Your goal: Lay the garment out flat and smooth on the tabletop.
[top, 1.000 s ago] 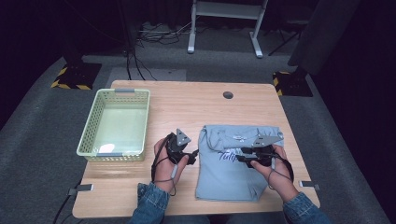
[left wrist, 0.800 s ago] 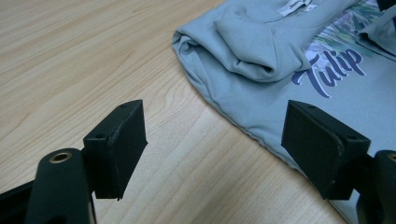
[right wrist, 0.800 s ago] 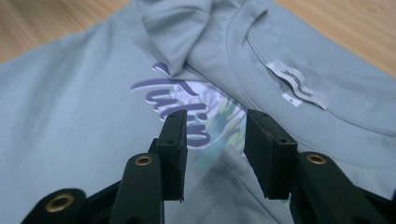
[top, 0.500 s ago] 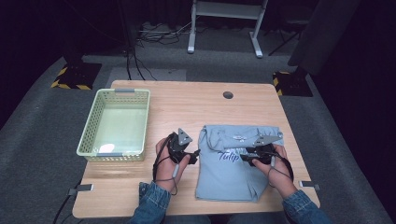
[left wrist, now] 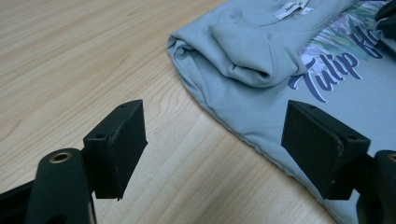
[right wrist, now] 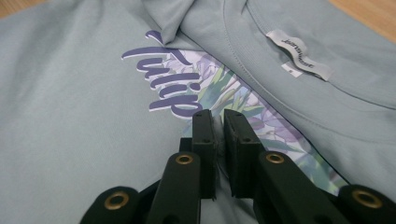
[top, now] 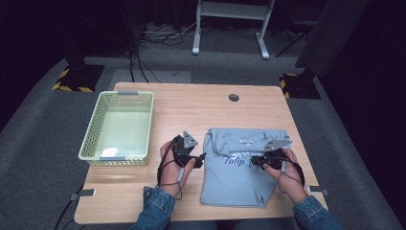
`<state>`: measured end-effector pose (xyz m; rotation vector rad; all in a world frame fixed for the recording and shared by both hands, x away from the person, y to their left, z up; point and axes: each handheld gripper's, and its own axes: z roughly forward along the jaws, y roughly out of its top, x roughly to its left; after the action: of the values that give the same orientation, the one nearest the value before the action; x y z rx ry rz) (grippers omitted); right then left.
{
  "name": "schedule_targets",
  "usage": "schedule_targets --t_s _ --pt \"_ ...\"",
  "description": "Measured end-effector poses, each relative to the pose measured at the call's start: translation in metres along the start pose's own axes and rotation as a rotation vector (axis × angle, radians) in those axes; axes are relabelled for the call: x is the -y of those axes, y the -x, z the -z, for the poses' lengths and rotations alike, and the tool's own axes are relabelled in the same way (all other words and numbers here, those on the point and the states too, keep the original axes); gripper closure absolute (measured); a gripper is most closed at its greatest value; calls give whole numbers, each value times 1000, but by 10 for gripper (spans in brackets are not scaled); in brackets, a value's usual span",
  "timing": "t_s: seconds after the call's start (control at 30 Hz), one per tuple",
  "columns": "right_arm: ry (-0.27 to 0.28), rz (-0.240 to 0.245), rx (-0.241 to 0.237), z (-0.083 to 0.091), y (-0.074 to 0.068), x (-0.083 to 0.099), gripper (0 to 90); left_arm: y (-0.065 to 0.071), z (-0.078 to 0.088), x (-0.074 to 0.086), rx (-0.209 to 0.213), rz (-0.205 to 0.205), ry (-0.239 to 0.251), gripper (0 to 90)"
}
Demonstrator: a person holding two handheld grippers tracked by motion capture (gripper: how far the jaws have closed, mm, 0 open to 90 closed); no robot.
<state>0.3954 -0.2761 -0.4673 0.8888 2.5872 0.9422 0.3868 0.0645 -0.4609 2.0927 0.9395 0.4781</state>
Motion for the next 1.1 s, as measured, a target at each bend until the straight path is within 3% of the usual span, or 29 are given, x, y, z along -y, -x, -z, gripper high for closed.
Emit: schedule_targets --t_s 0.4,0.83,0.97,1.1 --pt "38 -4 35 43 -10 15 836 12 -12 -13 37 -41 1 216" --pt "73 -50 110 97 -8 42 834 19 -20 -19 54 -67 -5 216" --pt "65 -63 130 113 -12 55 834 22 -21 -20 62 -70 -10 216" --pt "49 -112 147 138 -15 78 779 28 -18 -23 67 -85 -9 216"
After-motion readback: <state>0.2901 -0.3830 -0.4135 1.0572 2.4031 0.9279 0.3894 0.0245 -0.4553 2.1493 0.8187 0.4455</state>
